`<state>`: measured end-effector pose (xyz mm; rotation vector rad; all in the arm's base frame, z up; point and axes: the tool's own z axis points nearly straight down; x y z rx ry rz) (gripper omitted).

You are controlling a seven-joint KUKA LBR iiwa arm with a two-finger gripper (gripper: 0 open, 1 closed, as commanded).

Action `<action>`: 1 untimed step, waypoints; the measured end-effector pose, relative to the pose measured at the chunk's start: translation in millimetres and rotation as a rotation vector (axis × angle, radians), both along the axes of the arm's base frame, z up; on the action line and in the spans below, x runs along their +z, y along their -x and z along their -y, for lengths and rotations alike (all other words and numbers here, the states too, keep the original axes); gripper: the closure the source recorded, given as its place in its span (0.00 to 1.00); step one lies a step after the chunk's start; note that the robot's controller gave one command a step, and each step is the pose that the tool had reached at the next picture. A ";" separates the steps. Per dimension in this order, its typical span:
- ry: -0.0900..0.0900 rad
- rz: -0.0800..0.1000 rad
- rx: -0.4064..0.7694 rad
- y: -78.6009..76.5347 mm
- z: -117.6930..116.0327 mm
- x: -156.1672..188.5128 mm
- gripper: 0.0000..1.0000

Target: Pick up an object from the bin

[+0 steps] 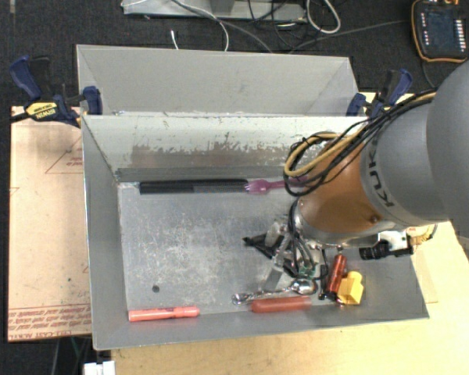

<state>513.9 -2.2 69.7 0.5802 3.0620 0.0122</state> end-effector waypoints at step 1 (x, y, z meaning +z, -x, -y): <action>0.005 -0.006 0.250 -0.4 -15.2 -1.8 1.00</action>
Offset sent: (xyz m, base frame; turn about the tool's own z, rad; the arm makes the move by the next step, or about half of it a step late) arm 0.0000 0.0000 0.0000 0.0000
